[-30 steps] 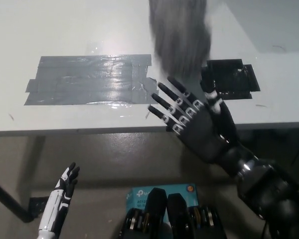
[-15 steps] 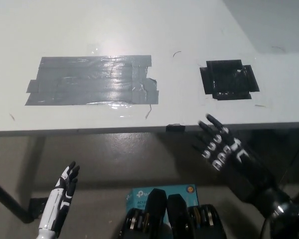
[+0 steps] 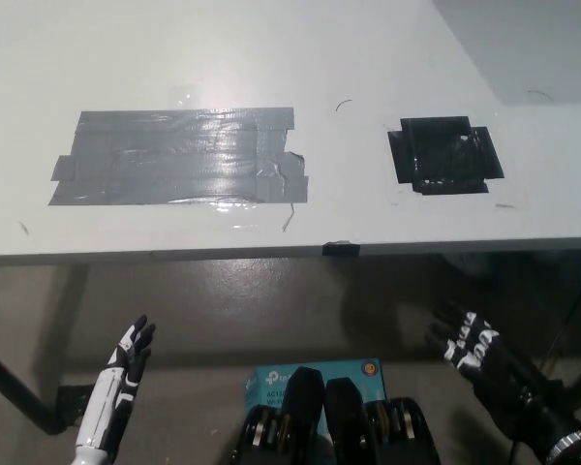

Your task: A grey duster is kept infront of the robot in the middle of the table and the robot extends its right arm to grab the duster, picks it up and hands it to a person

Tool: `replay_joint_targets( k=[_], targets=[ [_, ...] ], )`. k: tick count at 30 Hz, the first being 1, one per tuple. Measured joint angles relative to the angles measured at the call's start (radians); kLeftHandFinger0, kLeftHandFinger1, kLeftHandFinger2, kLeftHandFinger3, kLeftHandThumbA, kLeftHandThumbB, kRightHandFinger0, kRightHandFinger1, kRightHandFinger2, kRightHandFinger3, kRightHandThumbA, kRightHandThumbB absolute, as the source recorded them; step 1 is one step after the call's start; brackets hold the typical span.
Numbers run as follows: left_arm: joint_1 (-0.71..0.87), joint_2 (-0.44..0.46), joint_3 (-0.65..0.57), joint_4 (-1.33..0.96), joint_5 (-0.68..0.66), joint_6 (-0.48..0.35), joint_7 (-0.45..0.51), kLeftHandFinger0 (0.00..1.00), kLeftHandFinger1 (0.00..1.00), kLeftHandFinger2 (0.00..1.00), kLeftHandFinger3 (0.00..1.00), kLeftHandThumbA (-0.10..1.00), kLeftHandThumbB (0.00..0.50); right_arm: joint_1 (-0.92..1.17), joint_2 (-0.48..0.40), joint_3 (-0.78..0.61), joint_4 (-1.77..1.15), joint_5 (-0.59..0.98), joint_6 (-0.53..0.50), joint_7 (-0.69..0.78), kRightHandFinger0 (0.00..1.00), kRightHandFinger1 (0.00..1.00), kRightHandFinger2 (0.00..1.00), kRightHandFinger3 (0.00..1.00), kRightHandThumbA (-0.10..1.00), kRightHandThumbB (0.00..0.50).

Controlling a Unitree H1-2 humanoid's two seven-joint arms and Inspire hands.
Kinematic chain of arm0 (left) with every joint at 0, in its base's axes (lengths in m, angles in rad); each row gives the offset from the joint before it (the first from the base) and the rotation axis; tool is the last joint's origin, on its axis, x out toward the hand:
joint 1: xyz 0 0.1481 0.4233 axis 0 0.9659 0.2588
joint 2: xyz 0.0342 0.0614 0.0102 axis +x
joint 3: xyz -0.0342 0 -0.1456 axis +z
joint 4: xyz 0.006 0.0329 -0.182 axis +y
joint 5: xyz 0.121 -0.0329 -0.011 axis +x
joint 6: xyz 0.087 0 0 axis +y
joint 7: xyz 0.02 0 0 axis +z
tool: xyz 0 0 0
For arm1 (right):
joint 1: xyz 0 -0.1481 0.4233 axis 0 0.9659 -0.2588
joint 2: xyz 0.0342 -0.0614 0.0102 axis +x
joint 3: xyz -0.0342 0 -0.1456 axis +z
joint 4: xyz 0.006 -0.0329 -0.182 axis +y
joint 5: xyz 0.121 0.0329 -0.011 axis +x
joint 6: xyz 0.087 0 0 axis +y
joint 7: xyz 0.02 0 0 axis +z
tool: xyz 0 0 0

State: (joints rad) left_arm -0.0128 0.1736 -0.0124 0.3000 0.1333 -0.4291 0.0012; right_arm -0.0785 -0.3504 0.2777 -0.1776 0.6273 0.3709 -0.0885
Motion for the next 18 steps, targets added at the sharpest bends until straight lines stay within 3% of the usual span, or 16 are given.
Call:
replay_joint_targets(
  k=[4, 18],
  targets=[
    [0.0, 0.0, 0.0, 0.001, 0.0, 0.0, 0.0, 1.0, 1.0, 1.0, 1.0, 1.0, 0.342, 0.0, -0.019, 0.037, 0.041, -0.084, -0.005, -0.007, 1.0, 1.0, 1.0, 1.0, 1.0, 0.408],
    [0.0, 0.0, 0.004, 0.001, 0.0, 0.0, 0.0, 1.0, 1.0, 1.0, 1.0, 1.0, 0.343, 0.006, -0.053, 0.137, 0.106, -0.355, -0.057, -0.017, 1.0, 1.0, 1.0, 1.0, 1.0, 0.392]
  ],
)
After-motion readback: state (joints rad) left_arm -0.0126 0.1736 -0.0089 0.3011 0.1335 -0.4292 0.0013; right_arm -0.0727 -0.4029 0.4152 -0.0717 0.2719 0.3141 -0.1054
